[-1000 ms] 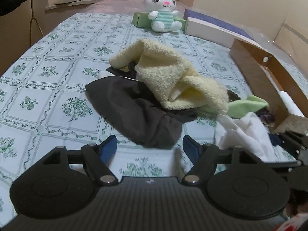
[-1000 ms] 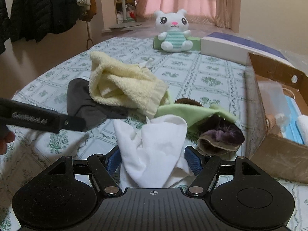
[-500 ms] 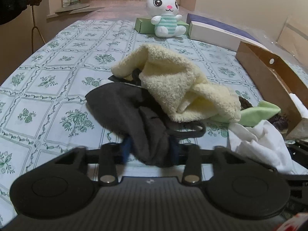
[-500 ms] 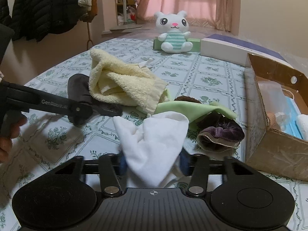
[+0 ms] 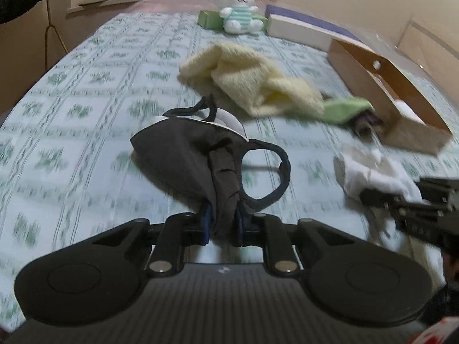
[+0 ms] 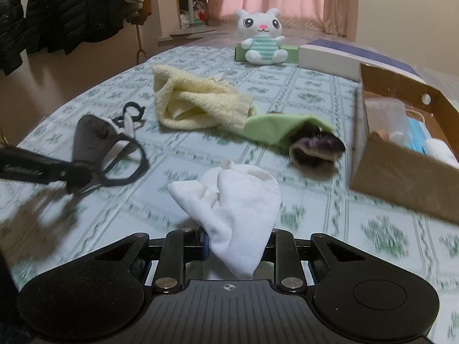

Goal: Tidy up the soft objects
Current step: 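Grasp the black face mask with the left gripper while the right grasps the white cloth, then lift and carry the black mask and white cloth over the cardboard box with both grippers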

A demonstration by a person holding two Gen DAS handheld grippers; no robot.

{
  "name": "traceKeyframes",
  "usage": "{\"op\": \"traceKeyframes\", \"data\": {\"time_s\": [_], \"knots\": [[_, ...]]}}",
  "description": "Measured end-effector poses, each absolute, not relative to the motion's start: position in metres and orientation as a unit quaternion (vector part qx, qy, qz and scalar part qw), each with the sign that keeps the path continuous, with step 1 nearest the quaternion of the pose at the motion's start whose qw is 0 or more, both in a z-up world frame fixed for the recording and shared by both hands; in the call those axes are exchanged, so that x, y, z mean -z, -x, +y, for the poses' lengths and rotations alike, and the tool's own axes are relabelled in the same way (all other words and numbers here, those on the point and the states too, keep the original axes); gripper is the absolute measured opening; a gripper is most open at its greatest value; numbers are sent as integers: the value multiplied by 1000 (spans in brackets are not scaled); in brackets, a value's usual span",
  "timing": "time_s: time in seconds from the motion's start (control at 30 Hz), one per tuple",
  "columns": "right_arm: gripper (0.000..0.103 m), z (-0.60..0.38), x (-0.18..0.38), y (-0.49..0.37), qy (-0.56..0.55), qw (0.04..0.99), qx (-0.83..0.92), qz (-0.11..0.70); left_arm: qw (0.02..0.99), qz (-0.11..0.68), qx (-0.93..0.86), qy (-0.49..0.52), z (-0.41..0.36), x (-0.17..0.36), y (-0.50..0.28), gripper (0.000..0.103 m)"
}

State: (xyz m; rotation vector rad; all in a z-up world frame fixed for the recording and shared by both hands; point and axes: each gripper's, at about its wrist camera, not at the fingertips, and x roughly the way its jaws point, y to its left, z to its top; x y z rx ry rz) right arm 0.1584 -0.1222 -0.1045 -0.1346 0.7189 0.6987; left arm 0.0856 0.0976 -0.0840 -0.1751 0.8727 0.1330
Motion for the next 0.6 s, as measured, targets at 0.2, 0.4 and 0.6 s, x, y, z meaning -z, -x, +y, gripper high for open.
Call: {"op": "traceKeyframes", "data": {"time_s": [0.2,0.4,0.6], "knots": [[26,-138,103,-132,53,870,-334,359,887,444,-75,102,92,89,-48,36],[39,-143,103,-120,48,872,-330,358,893,424,-88,125,103,82,-48,72],[45,-142,103,-118,44,872,-329,360,891,420,-106,133,119,88,-70,75]]}}
